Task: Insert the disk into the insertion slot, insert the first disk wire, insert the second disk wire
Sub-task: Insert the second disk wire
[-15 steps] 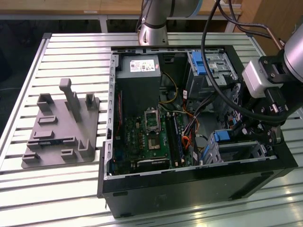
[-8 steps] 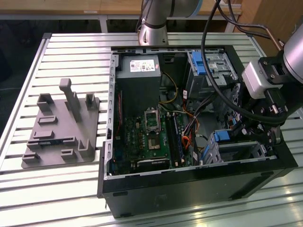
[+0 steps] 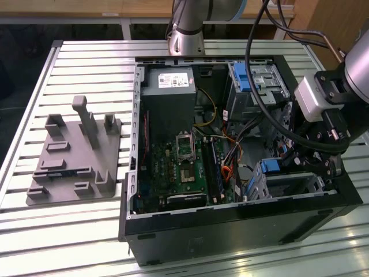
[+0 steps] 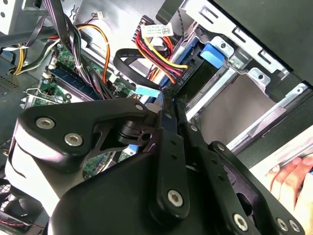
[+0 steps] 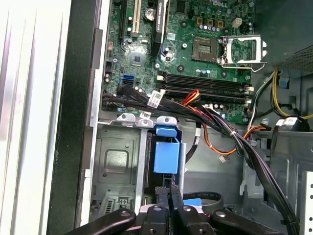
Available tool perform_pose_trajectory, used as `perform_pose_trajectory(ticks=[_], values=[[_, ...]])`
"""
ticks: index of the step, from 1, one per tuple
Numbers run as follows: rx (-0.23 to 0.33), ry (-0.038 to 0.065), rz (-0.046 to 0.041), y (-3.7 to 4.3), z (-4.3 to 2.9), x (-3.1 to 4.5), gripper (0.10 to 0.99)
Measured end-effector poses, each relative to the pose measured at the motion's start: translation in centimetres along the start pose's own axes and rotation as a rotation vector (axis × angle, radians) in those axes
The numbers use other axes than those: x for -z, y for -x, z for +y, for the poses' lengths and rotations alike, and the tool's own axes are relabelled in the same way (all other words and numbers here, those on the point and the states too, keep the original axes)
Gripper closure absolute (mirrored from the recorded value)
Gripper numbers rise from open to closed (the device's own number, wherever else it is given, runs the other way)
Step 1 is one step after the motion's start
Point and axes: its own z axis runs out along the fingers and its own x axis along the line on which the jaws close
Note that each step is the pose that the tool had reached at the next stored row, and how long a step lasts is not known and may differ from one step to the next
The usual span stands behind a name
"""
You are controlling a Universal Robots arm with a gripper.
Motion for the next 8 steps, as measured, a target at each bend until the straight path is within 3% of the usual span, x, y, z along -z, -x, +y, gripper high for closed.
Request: perform_pose_trajectory(ticks=[8], values=[[0.004, 0.001, 0.0002, -0.01, -0.04, -0.05, 0.941]])
